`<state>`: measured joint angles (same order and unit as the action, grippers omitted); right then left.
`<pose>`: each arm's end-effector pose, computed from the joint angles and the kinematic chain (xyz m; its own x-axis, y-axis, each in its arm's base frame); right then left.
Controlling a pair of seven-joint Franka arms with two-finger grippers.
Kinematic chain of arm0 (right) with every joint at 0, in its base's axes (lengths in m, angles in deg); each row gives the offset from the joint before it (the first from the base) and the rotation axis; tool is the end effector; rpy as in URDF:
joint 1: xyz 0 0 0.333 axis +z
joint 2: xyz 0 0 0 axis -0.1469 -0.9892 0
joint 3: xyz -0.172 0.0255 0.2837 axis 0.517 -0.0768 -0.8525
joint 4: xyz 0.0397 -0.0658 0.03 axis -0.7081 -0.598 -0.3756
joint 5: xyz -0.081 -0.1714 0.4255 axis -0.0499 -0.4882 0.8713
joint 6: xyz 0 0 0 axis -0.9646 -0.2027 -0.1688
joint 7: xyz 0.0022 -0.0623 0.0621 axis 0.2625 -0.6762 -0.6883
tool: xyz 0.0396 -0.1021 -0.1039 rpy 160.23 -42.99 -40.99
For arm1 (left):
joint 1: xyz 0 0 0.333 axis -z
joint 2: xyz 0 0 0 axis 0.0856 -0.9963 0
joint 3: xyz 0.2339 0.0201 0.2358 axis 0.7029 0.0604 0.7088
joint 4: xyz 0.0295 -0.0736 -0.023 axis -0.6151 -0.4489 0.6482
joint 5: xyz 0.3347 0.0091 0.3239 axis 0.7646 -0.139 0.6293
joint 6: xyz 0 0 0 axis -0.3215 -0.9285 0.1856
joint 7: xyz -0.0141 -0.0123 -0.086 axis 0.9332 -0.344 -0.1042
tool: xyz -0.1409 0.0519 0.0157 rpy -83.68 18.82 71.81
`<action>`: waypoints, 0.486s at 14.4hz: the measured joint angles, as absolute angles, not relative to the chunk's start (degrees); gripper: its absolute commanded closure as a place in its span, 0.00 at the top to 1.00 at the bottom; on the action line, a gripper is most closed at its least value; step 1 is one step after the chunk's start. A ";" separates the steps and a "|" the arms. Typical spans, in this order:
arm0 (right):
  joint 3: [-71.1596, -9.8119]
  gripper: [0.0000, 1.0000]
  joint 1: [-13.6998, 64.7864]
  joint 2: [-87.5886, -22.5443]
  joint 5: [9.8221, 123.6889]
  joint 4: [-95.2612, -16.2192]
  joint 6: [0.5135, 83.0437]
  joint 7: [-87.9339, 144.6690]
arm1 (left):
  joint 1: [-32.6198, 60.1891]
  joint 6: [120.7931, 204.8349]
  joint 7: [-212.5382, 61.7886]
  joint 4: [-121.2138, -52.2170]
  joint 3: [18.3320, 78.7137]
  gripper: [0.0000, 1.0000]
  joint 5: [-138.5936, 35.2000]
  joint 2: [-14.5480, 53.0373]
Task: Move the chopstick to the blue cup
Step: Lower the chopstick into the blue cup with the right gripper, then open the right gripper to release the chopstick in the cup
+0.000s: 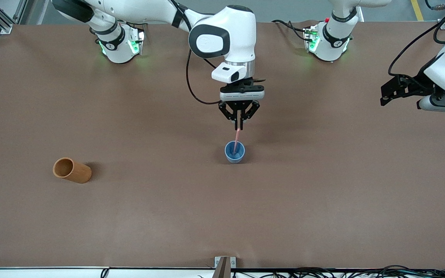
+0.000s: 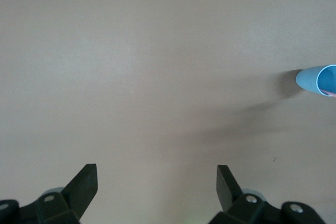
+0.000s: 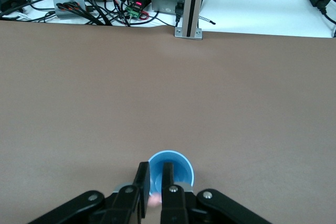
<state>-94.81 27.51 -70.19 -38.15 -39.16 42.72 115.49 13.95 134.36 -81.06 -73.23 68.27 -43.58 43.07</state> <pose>0.5025 0.6492 0.3734 0.8020 0.0532 0.5950 0.0509 -0.9985 0.0207 0.6318 -0.0861 0.6126 0.9929 -0.1181 0.0103 -0.1182 -0.9929 0.0146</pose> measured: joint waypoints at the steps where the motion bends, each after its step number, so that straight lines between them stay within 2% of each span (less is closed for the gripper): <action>1: -94.81 0.43 27.31 -70.19 -38.15 -39.12 43.00 115.57 | 13.94 134.36 -81.06 -73.23 68.27 1.00 -43.58 43.07; 5: -95.27 0.72 25.00 -70.07 -38.16 -37.63 43.59 115.58 | 13.94 134.39 -81.06 -73.22 68.28 1.00 -43.58 43.07; 7: -98.34 0.78 21.19 -69.97 -37.94 -37.06 43.73 115.54 | 13.92 134.51 -81.06 -73.00 68.28 1.00 -43.58 43.06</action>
